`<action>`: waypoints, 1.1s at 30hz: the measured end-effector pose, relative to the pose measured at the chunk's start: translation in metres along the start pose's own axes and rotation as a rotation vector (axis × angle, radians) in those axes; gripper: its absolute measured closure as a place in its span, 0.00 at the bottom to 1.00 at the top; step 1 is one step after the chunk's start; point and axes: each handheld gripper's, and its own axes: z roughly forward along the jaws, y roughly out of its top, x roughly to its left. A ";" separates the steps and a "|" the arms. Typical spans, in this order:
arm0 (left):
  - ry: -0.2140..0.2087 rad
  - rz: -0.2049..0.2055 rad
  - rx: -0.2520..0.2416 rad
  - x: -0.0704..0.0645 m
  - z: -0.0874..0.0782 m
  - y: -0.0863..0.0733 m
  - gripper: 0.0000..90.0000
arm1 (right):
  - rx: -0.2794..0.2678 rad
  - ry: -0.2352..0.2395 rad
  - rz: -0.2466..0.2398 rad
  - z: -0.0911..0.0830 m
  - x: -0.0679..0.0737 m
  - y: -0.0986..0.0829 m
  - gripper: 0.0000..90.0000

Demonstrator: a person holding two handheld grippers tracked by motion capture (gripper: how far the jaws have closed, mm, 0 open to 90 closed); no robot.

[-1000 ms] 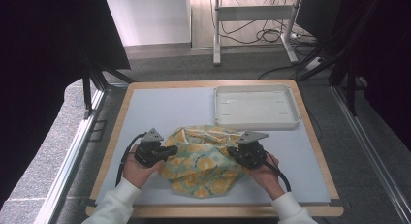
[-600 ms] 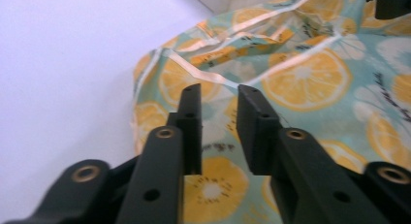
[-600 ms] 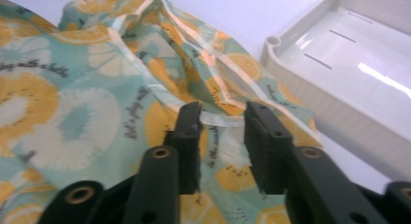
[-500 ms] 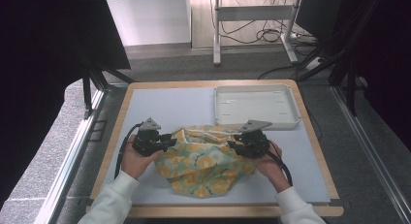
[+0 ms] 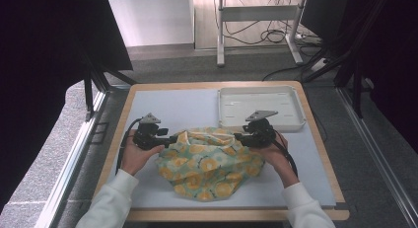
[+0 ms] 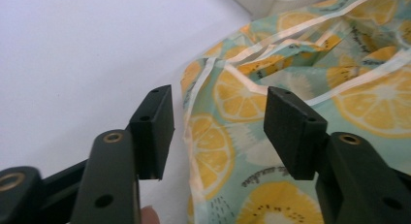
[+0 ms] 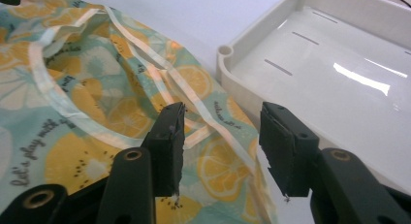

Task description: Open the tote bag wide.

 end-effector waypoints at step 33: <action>-0.055 0.028 0.038 0.000 0.007 -0.008 1.00 | 0.042 -0.008 0.080 0.013 -0.022 -0.020 0.98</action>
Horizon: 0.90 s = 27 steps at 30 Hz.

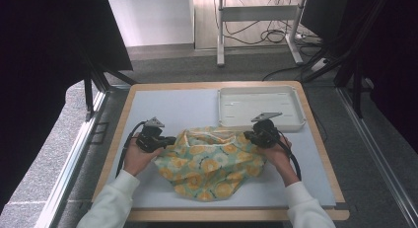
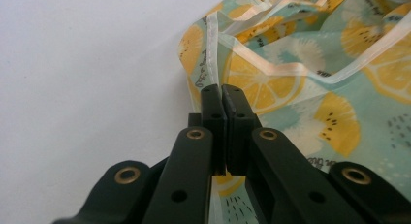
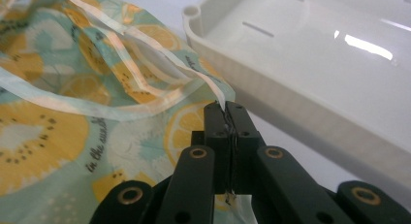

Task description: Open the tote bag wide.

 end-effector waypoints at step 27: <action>-0.079 -0.018 -0.130 -0.009 -0.037 0.000 1.00 | -0.152 0.084 0.010 -0.037 0.011 0.008 0.98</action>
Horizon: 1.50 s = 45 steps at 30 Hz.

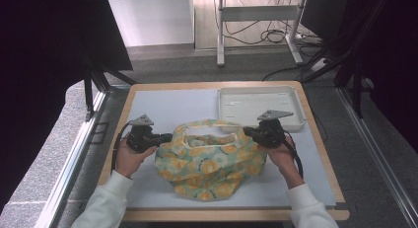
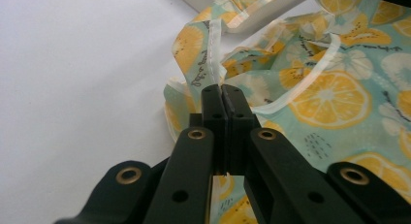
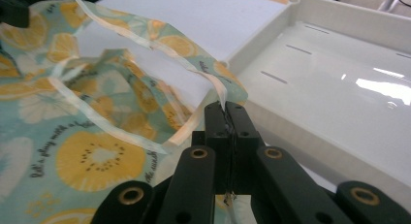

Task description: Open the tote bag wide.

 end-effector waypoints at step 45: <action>-0.197 0.061 -0.085 -0.067 -0.061 -0.066 1.00 | -0.070 0.177 -0.099 -0.077 0.081 -0.056 0.98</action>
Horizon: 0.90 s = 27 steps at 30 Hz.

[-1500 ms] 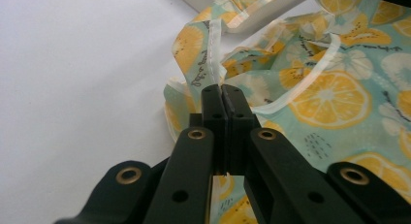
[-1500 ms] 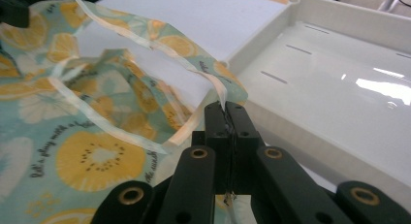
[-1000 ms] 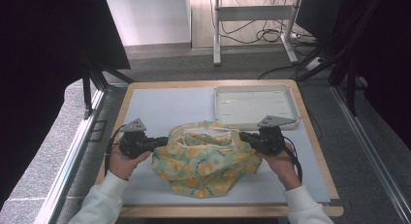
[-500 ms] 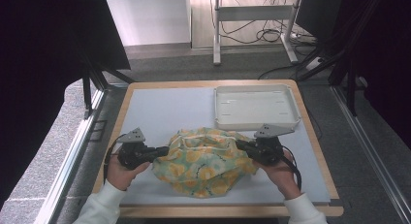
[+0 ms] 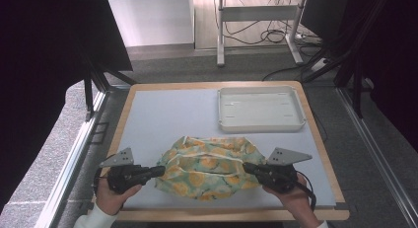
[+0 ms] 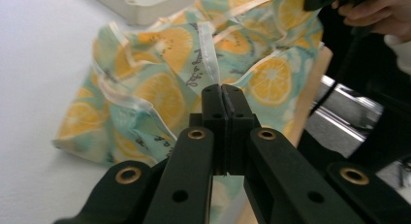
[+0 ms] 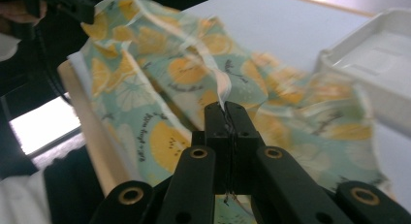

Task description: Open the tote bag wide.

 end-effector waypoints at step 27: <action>0.001 -0.028 0.255 0.006 0.041 -0.044 1.00 | 0.229 0.121 -0.015 0.029 0.008 -0.051 0.76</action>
